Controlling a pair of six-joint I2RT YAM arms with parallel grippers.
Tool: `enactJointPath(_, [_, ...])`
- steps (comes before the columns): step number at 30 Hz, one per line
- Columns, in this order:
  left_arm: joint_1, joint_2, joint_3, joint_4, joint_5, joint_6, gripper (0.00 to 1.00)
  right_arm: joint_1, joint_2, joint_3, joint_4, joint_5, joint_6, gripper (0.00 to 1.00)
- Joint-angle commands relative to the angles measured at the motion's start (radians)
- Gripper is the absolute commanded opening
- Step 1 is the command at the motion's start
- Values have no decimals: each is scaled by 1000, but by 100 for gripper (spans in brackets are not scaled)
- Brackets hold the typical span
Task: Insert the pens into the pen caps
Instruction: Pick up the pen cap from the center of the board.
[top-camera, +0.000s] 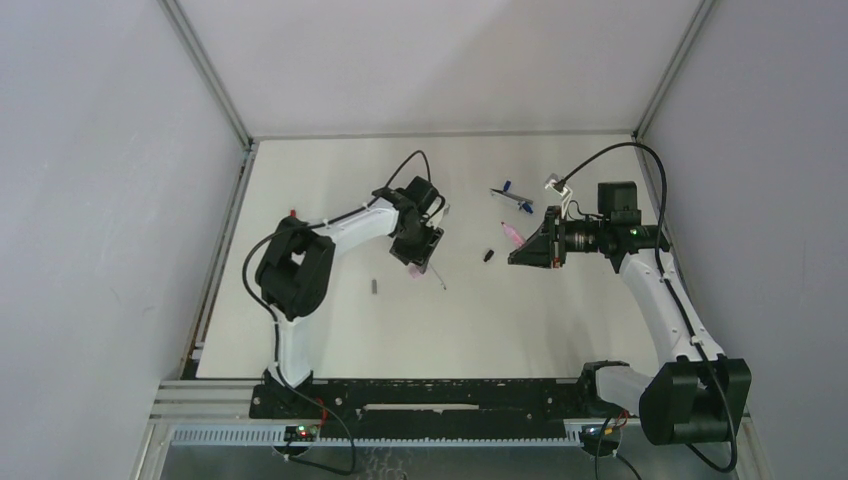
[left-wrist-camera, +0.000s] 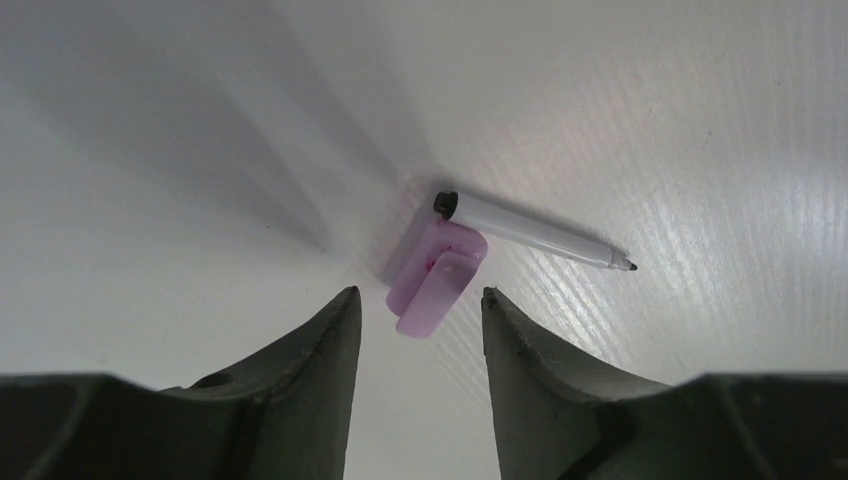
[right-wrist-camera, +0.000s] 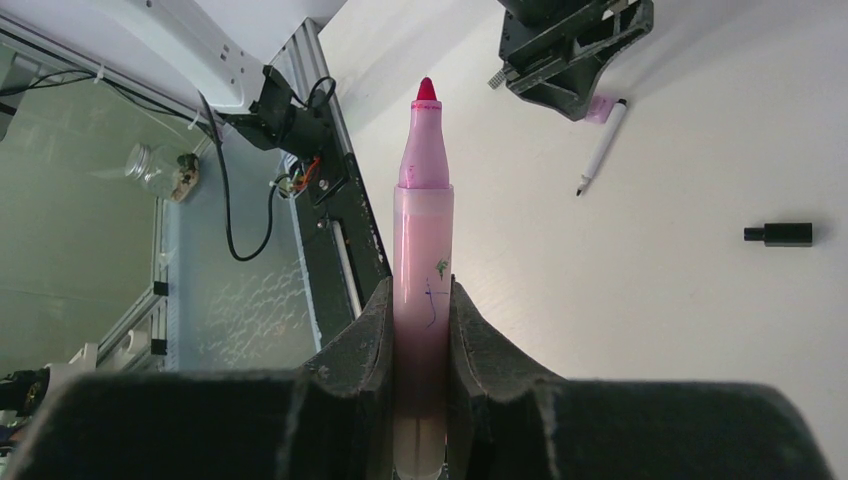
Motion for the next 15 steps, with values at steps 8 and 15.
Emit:
enactJointPath(8, [-34,82,117,-64,-44,41,49,-7,8,-2,27,-11,14,0])
enactJointPath(15, [-40,116,150,-77,-37,46,46,-7,7,-2,26,-11,14,0])
